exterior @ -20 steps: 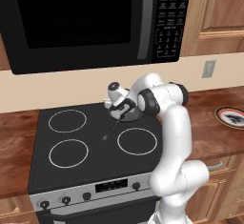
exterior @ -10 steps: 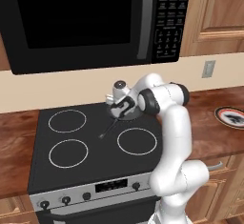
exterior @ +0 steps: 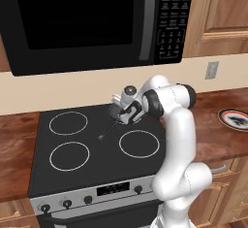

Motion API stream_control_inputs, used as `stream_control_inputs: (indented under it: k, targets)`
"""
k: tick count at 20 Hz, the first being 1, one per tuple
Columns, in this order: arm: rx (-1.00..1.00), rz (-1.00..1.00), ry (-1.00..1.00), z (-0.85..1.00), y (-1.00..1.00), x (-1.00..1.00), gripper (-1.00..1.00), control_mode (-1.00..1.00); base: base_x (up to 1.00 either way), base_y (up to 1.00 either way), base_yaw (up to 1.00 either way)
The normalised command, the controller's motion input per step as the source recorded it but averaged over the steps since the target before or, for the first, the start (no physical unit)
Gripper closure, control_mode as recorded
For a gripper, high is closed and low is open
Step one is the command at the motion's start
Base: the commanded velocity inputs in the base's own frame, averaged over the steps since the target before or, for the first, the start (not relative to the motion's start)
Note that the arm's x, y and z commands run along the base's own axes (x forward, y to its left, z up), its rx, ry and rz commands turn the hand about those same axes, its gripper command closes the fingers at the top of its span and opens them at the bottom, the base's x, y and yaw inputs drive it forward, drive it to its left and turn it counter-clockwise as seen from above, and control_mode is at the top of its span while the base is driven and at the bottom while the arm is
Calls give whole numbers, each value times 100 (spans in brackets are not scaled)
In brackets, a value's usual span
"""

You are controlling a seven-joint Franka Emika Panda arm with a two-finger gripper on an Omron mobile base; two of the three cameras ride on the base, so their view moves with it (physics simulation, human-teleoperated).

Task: Place the cold items (carrot and peach) from the fridge in one tupperware on the dining counter. Place the warm items (kebab skewer and hot dog) in the stove area in another tupperware.

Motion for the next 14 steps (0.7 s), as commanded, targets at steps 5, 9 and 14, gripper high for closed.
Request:
stream_control_inputs:
  k: [5, 9, 14]
  targets:
    - [0, -2, 0, 26, -5, -66, 100, -100, 0, 0, 0]
    - [4, -3, -3, 85, -24, -53, 100, -100, 0, 0, 0]
    - [20, -7, -13, 100, -64, -25, 100, -100, 0, 0, 0]
